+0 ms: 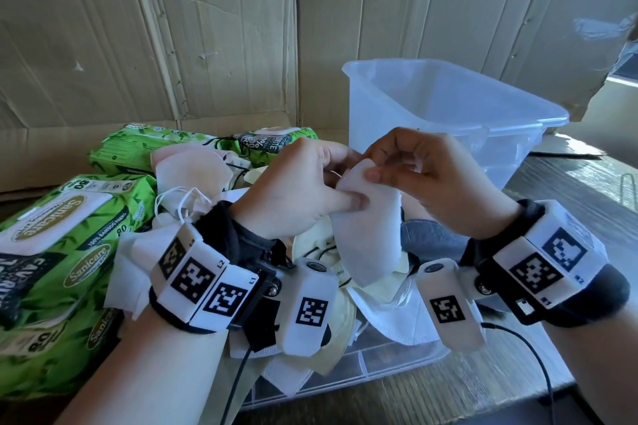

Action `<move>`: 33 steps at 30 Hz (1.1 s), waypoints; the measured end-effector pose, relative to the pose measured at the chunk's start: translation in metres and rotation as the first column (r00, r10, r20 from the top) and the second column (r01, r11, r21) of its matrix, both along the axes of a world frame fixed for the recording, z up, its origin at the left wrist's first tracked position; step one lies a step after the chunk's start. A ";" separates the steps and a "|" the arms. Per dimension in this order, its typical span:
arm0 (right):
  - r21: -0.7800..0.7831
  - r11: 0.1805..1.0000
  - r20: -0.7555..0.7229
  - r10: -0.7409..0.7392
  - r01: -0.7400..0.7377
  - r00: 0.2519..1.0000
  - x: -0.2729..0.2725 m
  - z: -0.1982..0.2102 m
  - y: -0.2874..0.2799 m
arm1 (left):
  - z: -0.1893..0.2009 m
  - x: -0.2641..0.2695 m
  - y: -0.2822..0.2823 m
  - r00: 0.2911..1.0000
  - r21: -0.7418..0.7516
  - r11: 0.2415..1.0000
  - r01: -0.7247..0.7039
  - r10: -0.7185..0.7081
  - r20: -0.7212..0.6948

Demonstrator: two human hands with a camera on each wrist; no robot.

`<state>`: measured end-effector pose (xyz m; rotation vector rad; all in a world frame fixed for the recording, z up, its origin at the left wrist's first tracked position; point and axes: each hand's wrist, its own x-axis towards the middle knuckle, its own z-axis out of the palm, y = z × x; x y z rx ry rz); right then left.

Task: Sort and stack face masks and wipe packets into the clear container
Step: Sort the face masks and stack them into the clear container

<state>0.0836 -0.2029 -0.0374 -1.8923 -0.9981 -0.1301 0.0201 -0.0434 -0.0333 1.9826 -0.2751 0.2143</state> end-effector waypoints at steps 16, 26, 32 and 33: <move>0.389 0.916 -0.272 0.016 0.095 0.962 -0.004 0.004 -0.005 | -0.004 0.002 0.001 0.985 -0.119 0.993 0.016 0.005 0.174; -0.534 0.809 0.016 -0.282 0.247 0.959 0.024 -0.016 -0.038 | -0.008 0.006 0.003 0.988 0.130 0.988 -0.089 0.071 0.138; -0.926 0.342 0.040 -0.334 0.160 0.942 0.039 -0.047 -0.066 | -0.008 0.006 0.010 0.976 0.156 0.971 -0.184 0.162 0.144; -0.930 0.323 0.048 -0.373 0.178 0.927 0.042 -0.052 -0.070 | -0.008 0.007 0.010 0.975 0.161 0.968 -0.193 0.170 0.143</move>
